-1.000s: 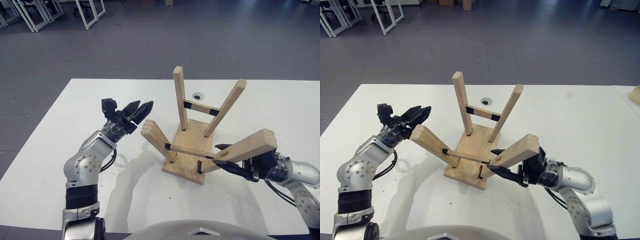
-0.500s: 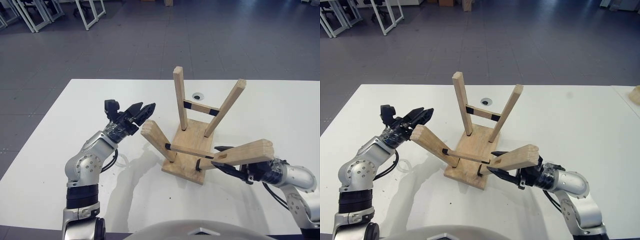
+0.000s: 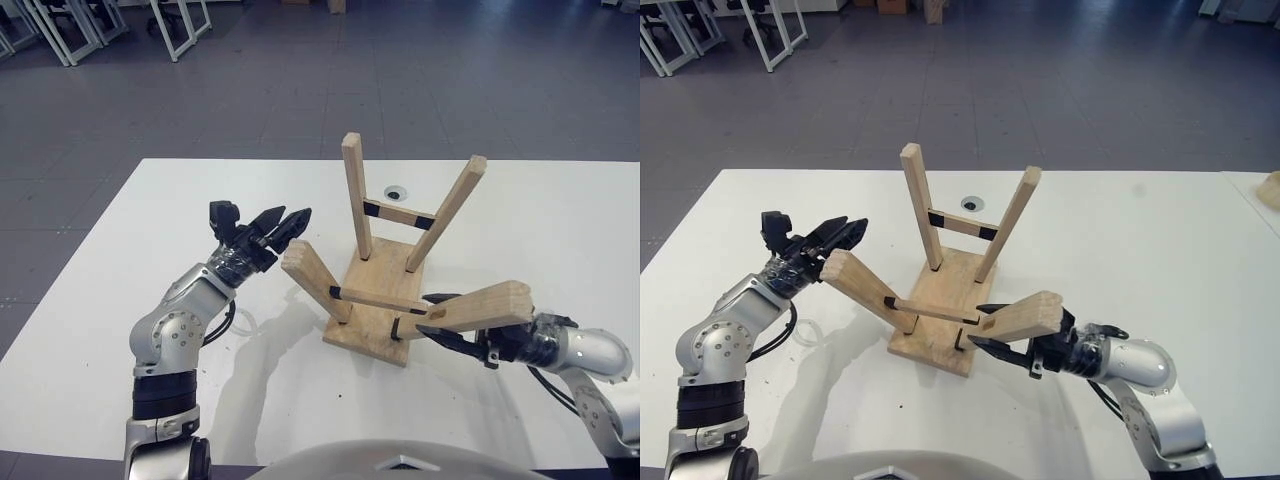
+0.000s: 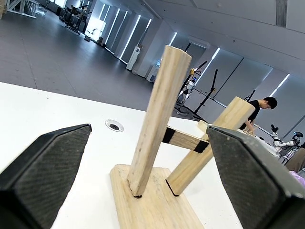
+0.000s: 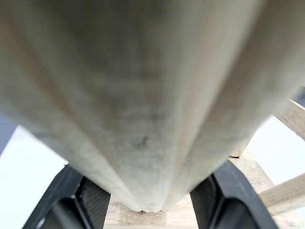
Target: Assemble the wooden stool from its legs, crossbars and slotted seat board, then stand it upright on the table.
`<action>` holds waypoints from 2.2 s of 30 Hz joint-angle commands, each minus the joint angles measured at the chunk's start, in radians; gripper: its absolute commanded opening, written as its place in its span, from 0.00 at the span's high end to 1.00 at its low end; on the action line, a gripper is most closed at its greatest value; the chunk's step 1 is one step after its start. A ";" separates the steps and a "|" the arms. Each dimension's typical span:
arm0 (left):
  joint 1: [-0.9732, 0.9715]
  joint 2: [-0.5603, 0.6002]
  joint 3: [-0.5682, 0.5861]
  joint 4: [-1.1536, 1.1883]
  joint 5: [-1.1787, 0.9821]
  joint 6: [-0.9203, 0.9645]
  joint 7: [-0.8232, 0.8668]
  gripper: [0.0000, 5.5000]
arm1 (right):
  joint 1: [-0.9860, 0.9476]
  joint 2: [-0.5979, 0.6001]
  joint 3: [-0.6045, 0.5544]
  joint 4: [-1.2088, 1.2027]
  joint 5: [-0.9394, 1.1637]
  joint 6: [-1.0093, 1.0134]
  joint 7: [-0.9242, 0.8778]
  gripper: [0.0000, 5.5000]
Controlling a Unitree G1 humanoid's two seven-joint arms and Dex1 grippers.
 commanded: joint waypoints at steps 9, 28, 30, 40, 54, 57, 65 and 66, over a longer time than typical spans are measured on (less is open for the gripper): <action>0.010 -0.018 -0.005 -0.014 0.017 -0.002 0.018 0.19 | -0.123 -0.110 0.094 0.086 -0.069 0.287 -0.073 0.63; -0.125 -0.003 0.123 0.086 0.176 -0.152 0.204 0.19 | -0.206 -0.075 0.182 0.166 -0.110 0.279 -0.130 0.63; -0.172 0.015 0.158 0.091 0.200 -0.164 0.254 0.19 | -0.222 -0.045 0.194 0.197 -0.126 0.275 -0.162 0.63; -0.446 -0.012 0.044 -0.326 0.057 0.093 0.514 0.47 | -0.265 0.016 0.214 0.293 -0.158 0.250 -0.218 0.63; -0.303 -0.265 -0.375 -0.327 0.140 0.233 0.711 0.63 | -0.288 0.023 0.216 0.318 -0.161 0.245 -0.220 0.63; -0.384 -0.362 -0.326 -0.307 0.201 0.092 0.713 0.63 | -0.286 0.023 0.215 0.314 -0.160 0.246 -0.223 0.63; -0.272 0.081 -0.980 -0.228 0.482 0.503 0.526 0.63 | -0.277 0.005 0.210 0.293 -0.151 0.258 -0.211 0.63; -0.269 0.075 -0.995 -0.201 0.505 0.502 0.521 0.63 | -0.276 0.003 0.209 0.287 -0.149 0.262 -0.211 0.63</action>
